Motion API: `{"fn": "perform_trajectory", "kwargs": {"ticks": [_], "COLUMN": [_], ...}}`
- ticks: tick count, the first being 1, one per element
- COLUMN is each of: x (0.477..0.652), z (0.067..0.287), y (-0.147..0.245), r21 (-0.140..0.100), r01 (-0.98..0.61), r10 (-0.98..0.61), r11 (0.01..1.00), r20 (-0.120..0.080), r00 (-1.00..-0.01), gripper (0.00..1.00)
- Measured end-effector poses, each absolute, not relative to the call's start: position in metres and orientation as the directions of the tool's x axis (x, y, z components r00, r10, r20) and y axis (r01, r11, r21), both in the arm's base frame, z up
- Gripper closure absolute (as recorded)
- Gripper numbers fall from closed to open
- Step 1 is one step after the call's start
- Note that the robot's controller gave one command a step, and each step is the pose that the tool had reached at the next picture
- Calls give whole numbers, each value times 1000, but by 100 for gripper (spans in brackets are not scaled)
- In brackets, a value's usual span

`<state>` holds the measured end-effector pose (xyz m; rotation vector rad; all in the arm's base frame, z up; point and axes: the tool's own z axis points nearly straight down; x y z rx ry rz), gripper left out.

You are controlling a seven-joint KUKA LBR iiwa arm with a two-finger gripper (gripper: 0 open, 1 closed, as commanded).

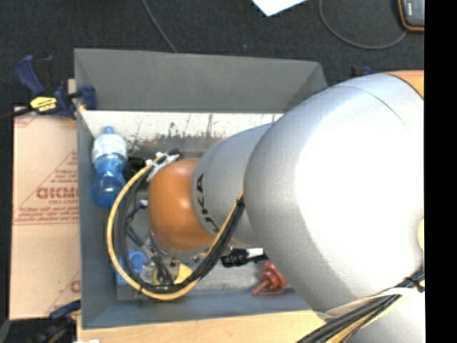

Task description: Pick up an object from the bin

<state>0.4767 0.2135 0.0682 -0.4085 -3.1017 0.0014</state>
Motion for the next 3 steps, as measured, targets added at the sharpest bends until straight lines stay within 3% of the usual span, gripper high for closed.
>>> {"fn": "perform_trajectory", "kwargs": {"ticks": [1,3], "x": [477,477], "z": [68,108], "y": [213,213], "r21": [-2,-4], "r01": [260,260], "r10": [260,260], "r11": [966,966], "r20": [13,16], "r00": [-966,-966], "gripper": [100,100]}}
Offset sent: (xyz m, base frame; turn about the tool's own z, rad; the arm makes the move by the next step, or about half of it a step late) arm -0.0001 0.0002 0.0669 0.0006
